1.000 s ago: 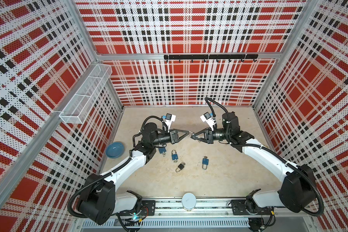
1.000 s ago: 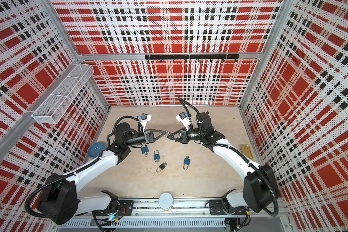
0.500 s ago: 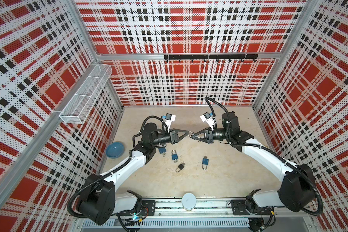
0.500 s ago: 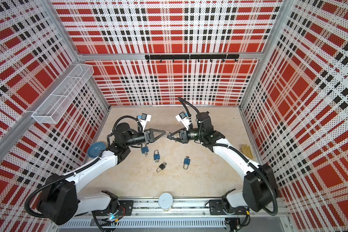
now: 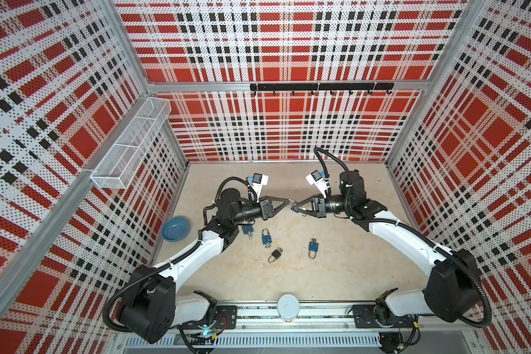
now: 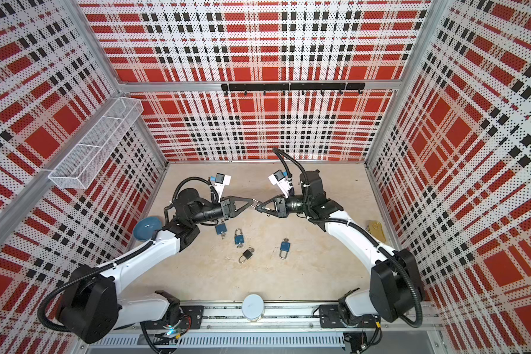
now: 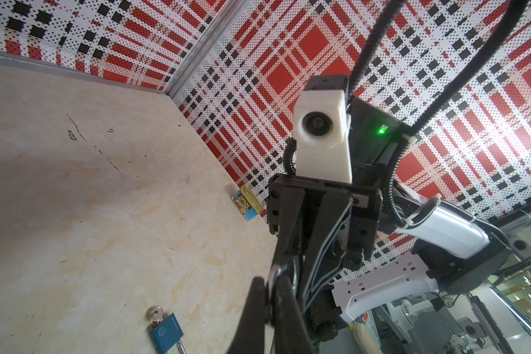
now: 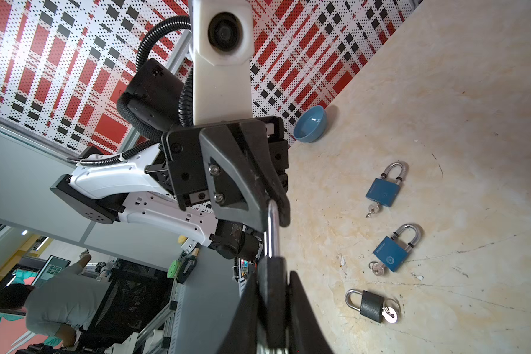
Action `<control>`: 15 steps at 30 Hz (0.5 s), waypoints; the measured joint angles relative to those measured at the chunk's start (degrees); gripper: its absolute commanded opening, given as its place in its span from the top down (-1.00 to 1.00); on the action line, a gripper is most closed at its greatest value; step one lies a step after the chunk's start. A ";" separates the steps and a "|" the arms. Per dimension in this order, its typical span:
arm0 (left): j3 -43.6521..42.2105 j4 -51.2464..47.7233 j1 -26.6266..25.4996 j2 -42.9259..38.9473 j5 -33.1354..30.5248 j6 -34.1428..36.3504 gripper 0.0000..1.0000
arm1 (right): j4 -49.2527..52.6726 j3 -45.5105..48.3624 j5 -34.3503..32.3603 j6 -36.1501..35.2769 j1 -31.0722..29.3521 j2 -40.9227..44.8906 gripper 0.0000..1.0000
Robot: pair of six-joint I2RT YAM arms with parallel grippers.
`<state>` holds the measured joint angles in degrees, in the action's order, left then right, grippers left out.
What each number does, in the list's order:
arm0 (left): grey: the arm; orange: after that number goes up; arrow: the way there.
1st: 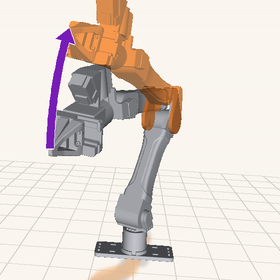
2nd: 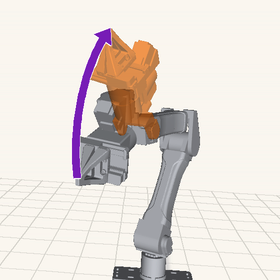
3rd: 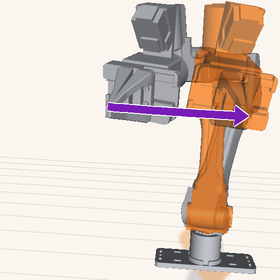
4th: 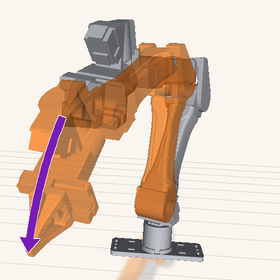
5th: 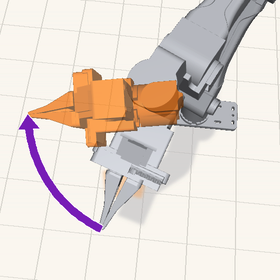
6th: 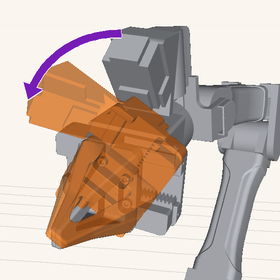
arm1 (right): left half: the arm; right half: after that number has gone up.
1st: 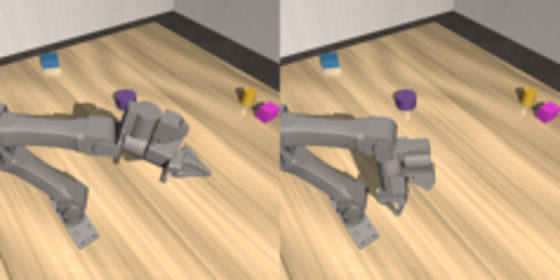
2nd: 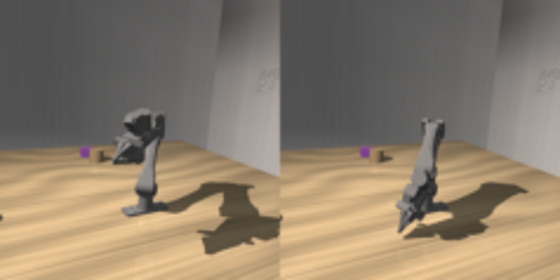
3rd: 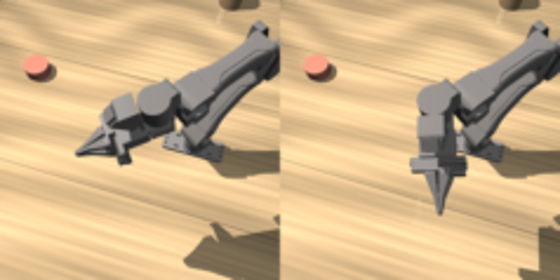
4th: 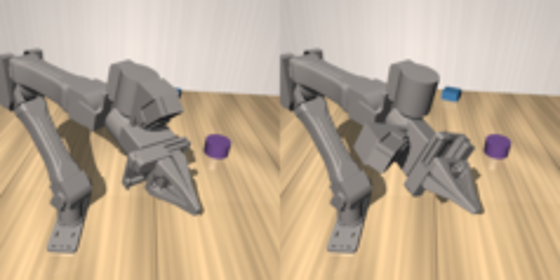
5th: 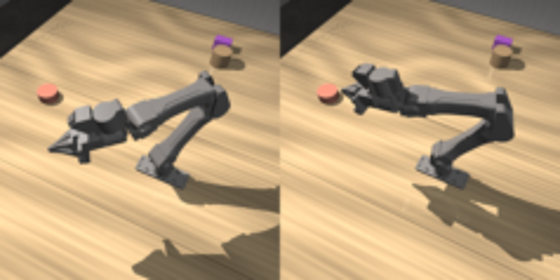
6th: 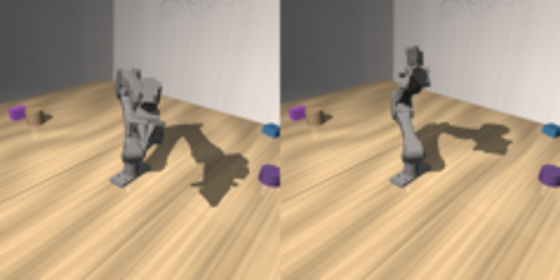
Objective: Lock with the key
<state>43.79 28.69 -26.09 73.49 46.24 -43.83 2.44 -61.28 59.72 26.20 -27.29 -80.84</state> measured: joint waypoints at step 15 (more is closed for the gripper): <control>-0.37 0.94 -1.77 0.02 -3.87 0.17 1.00 | 0.09 0.00 0.00 0.70 0.39 0.00 1.00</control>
<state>43.42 29.63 -27.86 73.52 42.37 -43.66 2.52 -61.28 59.72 26.89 -26.89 -80.84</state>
